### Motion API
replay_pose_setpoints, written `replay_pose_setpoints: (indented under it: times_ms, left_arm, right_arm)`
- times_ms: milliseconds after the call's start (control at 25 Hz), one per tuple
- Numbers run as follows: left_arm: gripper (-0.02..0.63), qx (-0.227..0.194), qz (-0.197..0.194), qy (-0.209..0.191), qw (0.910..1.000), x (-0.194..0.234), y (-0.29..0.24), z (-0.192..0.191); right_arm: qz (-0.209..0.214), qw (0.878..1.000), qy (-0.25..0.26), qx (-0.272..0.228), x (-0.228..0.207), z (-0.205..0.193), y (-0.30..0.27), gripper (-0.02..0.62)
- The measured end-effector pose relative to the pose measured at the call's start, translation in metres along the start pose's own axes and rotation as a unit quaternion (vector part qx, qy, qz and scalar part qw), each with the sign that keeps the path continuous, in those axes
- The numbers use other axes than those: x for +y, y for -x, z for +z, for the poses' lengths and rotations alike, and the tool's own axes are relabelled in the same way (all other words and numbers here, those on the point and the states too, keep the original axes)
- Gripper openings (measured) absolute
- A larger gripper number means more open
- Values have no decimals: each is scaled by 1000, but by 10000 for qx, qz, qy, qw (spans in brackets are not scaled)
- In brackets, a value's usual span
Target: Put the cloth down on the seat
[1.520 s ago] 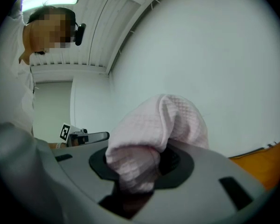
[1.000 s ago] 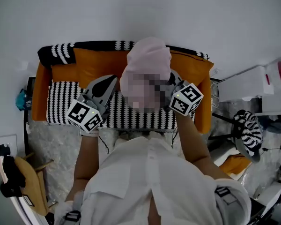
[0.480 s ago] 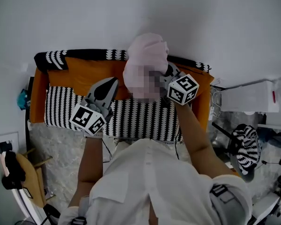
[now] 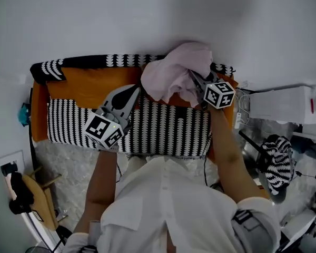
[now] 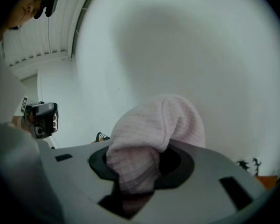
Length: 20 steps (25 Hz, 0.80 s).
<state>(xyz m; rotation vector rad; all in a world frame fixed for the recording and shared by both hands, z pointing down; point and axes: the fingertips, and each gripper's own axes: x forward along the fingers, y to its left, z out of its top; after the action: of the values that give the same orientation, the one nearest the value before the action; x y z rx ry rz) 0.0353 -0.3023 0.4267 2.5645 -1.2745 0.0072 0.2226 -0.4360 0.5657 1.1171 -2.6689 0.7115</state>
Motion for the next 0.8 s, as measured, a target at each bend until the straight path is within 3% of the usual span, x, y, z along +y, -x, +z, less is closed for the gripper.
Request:
replay_pose_setpoints:
  times_ms: [240,440,600,800]
  left_arm:
    - [17,194,-329,-31,9993,-14,-39,-12]
    - [17,307,-518,-42,9982,-29,-57,-19]
    - [17,396,-539,-39,9978,-31,-59,-23]
    - [17,415,-511,-33,9978,-28,-58,-24]
  right_arm:
    - [-514,9972,32,535,-64,-32,21,163]
    - [-1005,9868,-150,1260,-106,-66,37,192]
    - [-1469,9674,-461,2012,-138,-87,46,266]
    - [-1908,9391,-267,2844,-166,-86,66,313]
